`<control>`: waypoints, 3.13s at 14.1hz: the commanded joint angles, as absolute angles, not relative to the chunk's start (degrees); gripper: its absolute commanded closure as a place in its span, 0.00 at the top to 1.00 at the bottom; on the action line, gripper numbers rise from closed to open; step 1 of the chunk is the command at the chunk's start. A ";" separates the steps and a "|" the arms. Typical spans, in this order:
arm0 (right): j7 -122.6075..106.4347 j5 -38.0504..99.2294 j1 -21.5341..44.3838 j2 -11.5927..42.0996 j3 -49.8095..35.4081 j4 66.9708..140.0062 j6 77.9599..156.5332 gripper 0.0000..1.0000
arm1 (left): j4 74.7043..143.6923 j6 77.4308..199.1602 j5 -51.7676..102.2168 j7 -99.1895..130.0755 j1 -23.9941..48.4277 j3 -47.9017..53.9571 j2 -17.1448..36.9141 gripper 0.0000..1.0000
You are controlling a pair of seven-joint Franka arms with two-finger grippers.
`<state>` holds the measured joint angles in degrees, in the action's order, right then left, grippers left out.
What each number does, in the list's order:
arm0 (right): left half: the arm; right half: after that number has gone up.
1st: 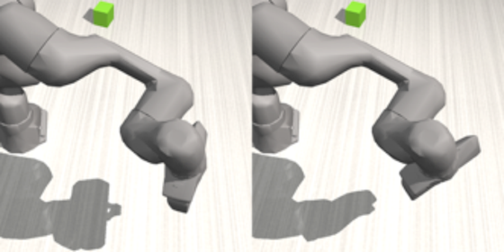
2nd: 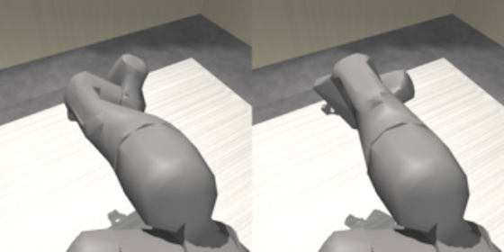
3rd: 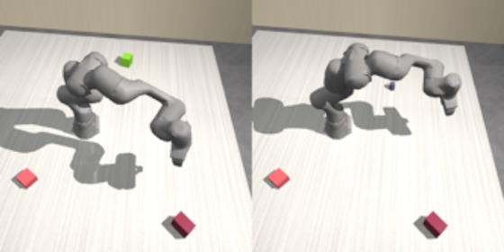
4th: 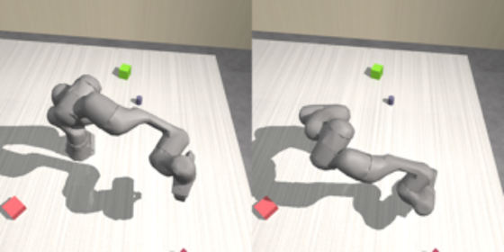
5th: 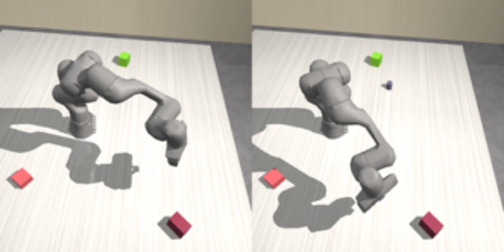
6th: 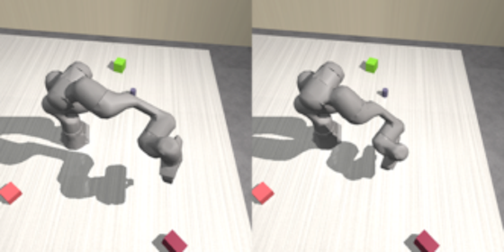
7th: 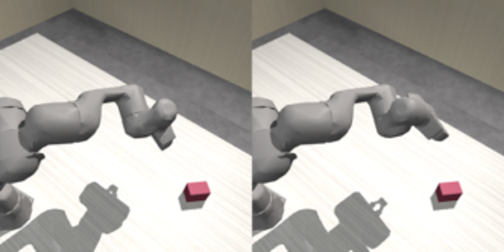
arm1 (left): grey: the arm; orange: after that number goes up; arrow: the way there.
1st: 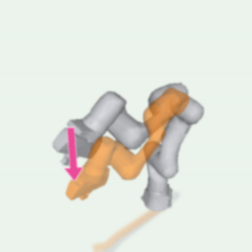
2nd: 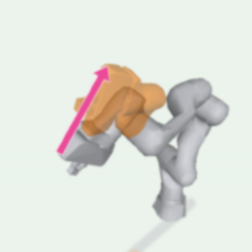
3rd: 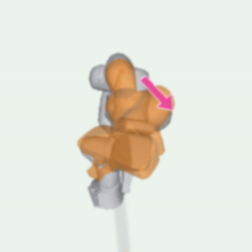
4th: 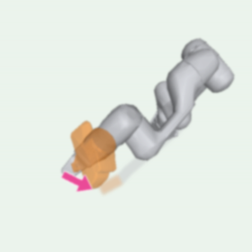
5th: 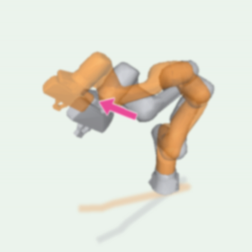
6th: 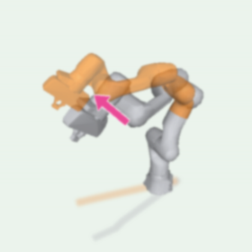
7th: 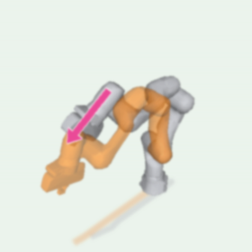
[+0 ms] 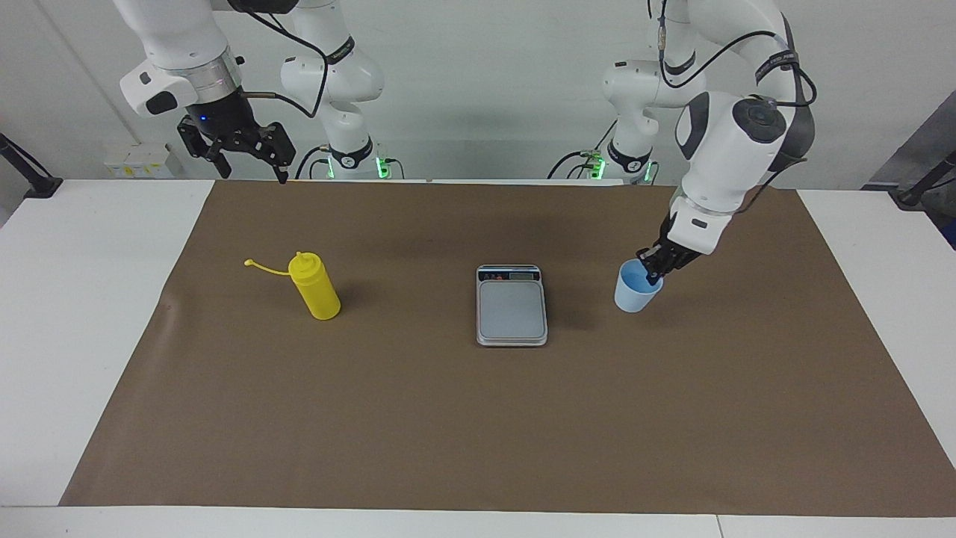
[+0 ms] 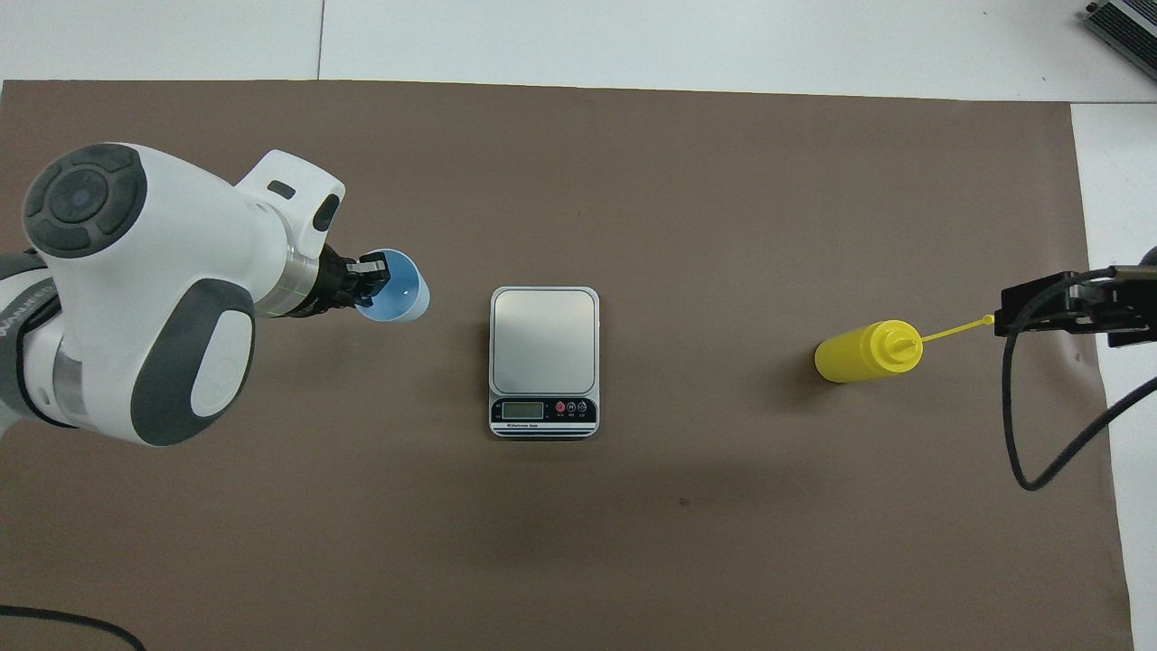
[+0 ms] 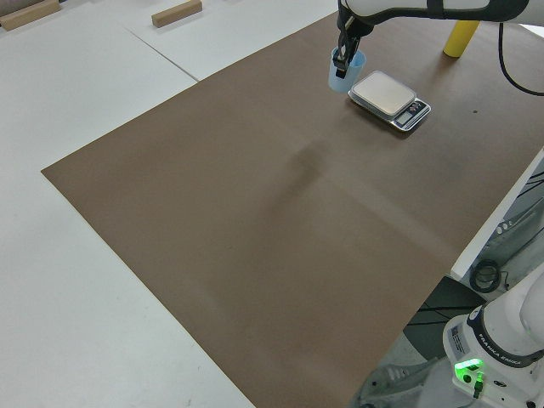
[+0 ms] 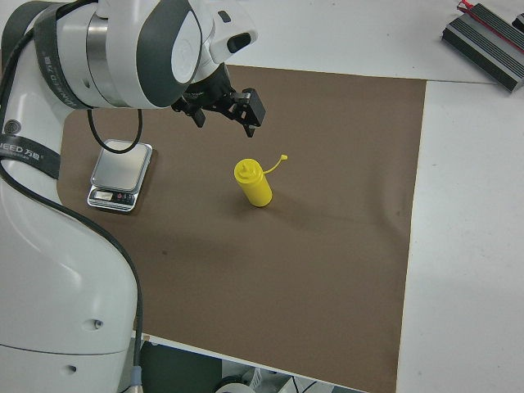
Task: Pour seasoning into cup on scale with both arms
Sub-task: 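Lift the blue cup with the left gripper and carry it over the scale, then lower the blue cup onto the scale and open the left gripper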
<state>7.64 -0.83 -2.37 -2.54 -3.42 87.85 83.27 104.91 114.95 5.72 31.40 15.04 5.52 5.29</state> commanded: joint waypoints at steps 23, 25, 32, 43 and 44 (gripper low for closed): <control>8.09 0.18 -3.16 -5.01 -3.69 91.31 83.76 1.00 | 106.16 123.22 2.55 45.88 31.73 4.57 14.06 0.00; 8.09 0.18 -3.16 -5.01 -3.69 91.32 83.85 1.00 | 106.44 123.31 2.55 46.75 31.82 4.66 13.97 0.00; 8.00 0.18 -3.08 -5.01 -3.69 91.14 83.85 1.00 | 107.57 126.11 2.55 47.02 32.08 4.66 13.89 0.00; 8.35 0.18 -3.08 -5.01 -3.69 91.23 83.85 1.00 | 108.37 126.12 2.46 45.27 31.73 4.57 13.54 0.12; 8.26 0.18 -3.16 -5.01 -3.69 91.23 83.93 1.00 | 108.37 126.12 2.46 45.18 31.64 4.57 13.54 0.26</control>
